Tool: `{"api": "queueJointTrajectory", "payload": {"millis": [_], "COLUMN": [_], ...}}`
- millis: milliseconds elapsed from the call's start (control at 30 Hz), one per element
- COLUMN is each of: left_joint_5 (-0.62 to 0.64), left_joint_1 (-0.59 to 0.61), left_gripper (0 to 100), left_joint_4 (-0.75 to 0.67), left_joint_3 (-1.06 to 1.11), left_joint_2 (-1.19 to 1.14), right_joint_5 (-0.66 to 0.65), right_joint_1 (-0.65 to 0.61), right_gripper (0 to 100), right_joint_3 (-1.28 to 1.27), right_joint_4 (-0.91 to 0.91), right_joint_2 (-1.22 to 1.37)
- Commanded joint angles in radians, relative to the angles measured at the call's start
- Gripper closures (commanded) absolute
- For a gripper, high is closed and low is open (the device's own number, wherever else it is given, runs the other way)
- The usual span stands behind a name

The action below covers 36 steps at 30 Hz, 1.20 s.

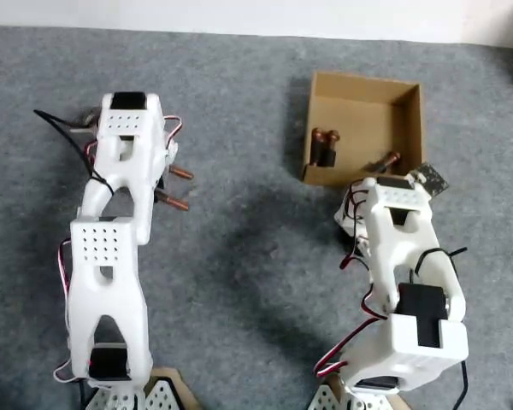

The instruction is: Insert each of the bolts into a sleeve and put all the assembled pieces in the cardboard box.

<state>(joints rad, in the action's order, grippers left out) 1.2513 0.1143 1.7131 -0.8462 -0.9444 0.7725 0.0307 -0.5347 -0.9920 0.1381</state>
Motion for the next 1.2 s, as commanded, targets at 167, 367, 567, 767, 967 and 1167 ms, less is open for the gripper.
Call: {"api": "queueJointTrajectory", "payload": {"millis": [167, 367, 567, 767, 967, 1167], "left_joint_5": [-0.094, -0.097, -0.167, -0.304, -0.396, -0.396], "left_joint_1": [-0.030, -0.096, -0.154, -0.173, -0.174, -0.174], "left_gripper": [100, 100, 100, 100, 99, 99], "left_joint_4": [0.041, 0.043, 0.040, 0.040, 0.040, -0.028], "left_joint_3": [-0.059, 0.108, 0.302, 0.354, 0.348, 0.349], "left_joint_2": [0.067, 0.257, 0.430, 0.510, 0.550, 0.576], "right_joint_5": [-0.080, -0.132, -0.209, -0.308, -0.423, -0.440], "right_joint_1": [-0.025, -0.058, -0.067, -0.082, -0.125, -0.163], "right_gripper": [99.5, 99.5, 99.5, 99.5, 99.5, 99.5], "right_joint_3": [0.044, 0.050, -0.107, -0.331, -0.604, -0.751], "right_joint_4": [-0.002, -0.214, -0.048, 0.202, 0.550, 0.707], "right_joint_2": [-0.047, -0.229, -0.378, -0.575, -0.769, -0.912]}}
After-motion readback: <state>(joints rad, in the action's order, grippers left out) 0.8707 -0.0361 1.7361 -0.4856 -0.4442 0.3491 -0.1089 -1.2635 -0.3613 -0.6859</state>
